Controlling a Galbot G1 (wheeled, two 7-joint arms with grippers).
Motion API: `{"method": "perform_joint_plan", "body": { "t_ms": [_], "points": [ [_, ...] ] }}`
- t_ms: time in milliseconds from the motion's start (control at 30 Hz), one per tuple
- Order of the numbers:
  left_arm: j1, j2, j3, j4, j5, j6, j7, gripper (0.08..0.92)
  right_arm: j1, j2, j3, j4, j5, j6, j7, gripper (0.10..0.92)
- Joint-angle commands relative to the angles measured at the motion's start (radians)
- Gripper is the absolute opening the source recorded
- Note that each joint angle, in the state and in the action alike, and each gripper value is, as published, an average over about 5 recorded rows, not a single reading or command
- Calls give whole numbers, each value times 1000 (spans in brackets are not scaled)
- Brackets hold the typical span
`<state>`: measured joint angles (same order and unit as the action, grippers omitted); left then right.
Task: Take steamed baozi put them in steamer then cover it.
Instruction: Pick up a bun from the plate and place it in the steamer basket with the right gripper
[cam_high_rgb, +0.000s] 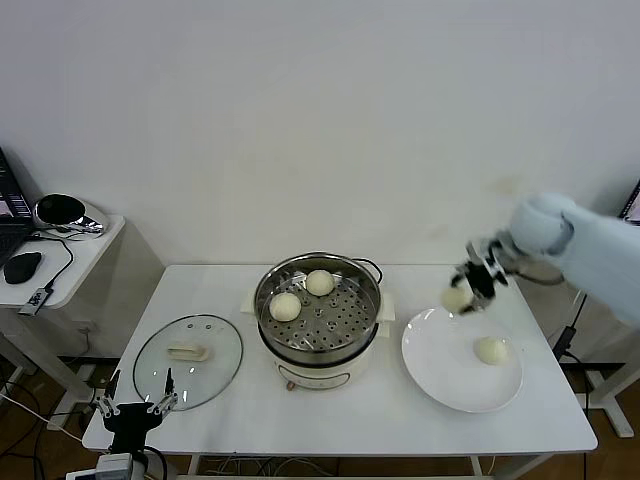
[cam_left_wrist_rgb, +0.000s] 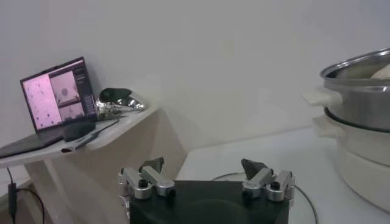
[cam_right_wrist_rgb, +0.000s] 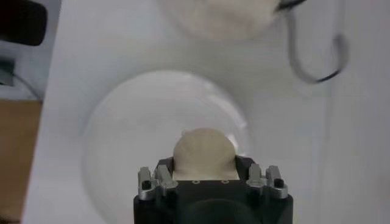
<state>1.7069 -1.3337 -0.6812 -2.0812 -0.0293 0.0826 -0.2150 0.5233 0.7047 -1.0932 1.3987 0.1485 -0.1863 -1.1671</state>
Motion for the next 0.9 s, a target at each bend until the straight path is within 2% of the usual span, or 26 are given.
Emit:
{"method": "perform_joint_plan", "body": {
  "t_ms": [33, 200, 467, 633, 900],
  "points": [
    [1, -2, -9, -2, -2, -1, -1, 823, 213, 266, -122, 33, 142, 95, 32, 628],
    [6, -7, -19, -9, -3, -1, -2, 823, 162, 402, -160, 8, 119, 221, 81, 629],
    [10, -13, -44, -21, -9, -1, -2, 823, 63, 514, -211, -37, -48, 479, 109, 643],
    [11, -19, -46, -23, -10, -1, -2, 823, 26, 538, -231, -47, -191, 557, 111, 645],
    [10, -26, -40, -22, -9, -3, -2, 823, -23, 545, -233, -62, -313, 612, 125, 645]
  ]
}}
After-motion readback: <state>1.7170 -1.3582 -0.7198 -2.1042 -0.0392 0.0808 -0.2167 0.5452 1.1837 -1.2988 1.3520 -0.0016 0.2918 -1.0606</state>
